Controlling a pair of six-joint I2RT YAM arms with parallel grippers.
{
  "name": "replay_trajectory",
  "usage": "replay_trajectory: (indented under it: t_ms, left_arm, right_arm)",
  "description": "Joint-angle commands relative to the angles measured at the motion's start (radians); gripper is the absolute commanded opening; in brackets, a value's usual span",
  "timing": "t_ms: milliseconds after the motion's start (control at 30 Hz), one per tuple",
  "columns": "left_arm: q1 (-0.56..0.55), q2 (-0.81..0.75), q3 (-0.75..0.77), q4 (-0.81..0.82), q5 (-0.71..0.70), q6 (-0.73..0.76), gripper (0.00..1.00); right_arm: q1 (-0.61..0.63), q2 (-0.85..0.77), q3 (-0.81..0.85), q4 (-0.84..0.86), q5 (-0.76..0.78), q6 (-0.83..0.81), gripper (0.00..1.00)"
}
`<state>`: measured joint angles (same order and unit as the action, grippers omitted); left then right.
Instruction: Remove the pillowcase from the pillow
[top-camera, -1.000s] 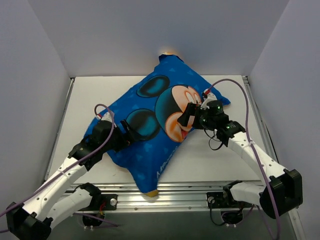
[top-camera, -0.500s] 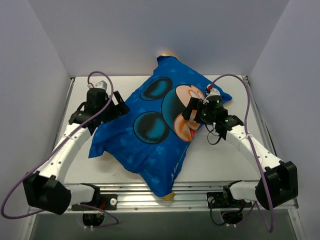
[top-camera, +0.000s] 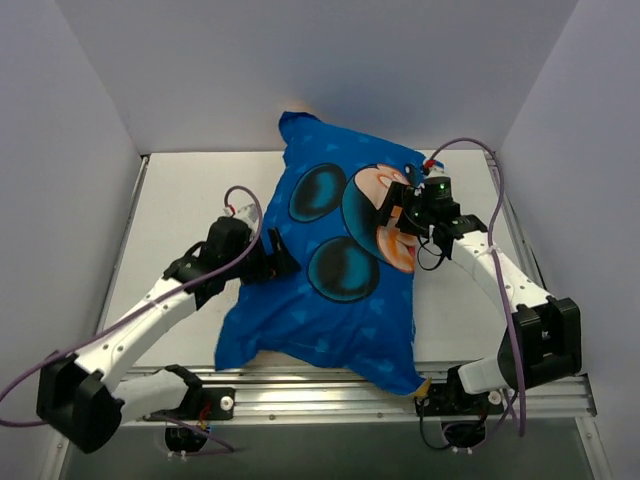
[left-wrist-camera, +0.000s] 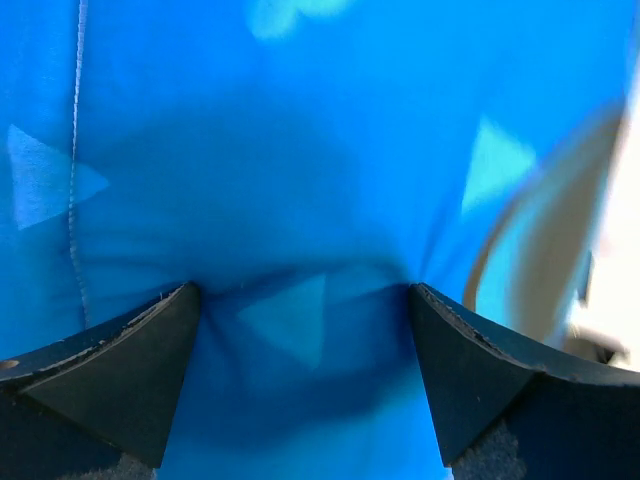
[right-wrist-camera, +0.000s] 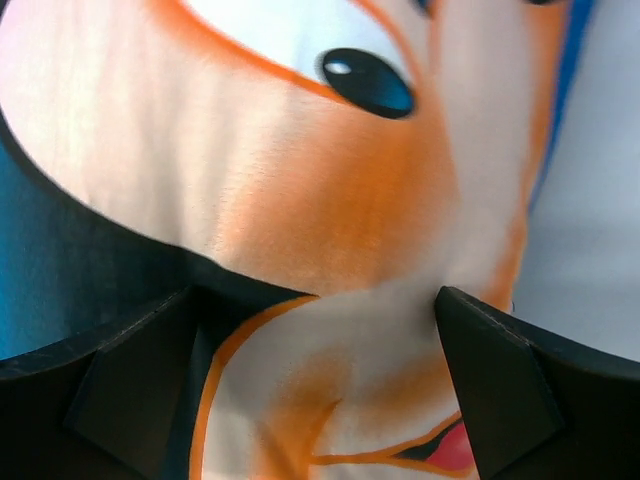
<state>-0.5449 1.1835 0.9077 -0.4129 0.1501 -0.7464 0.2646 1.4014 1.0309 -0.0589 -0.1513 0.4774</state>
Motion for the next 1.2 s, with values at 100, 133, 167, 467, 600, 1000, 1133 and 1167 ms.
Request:
replay_trajectory:
  t_ms: [100, 133, 167, 467, 600, 1000, 1133, 1167]
  left_arm:
    - [-0.029, -0.203, 0.081, -0.292, -0.183, -0.025, 0.94]
    - [-0.021, -0.196, 0.111, -0.297, -0.246, 0.004, 0.94]
    - [-0.017, -0.158, 0.140, -0.297, -0.262, 0.019, 0.94]
    - [-0.003, 0.237, 0.476, -0.170, -0.192, 0.120, 0.94]
    - [0.017, 0.350, 0.467, -0.136, -0.205, 0.105, 0.94]
    - [0.074, 0.461, 0.050, 0.092, -0.087, -0.007, 0.94]
    - [0.059, 0.504, 0.071, 0.149, -0.076, -0.011, 0.94]
    - [0.048, 0.511, 0.089, 0.158, -0.075, -0.010, 0.94]
  right_arm:
    - [-0.177, -0.027, 0.037, -0.076, -0.059, -0.036, 1.00]
    - [-0.214, -0.030, 0.031, -0.076, -0.085, -0.036, 1.00]
    - [-0.263, -0.035, 0.025, -0.073, -0.111, -0.028, 1.00]
    - [-0.355, 0.111, -0.026, 0.220, -0.392, 0.191, 1.00]
    - [-0.338, 0.206, -0.040, 0.298, -0.447, 0.242, 1.00]
    - [-0.157, 0.309, -0.042, 0.410, -0.596, 0.185, 0.14]
    - [-0.119, 0.217, 0.119, 0.246, -0.585, 0.109, 0.00]
    - [-0.110, 0.174, 0.158, 0.178, -0.559, 0.095, 0.00]
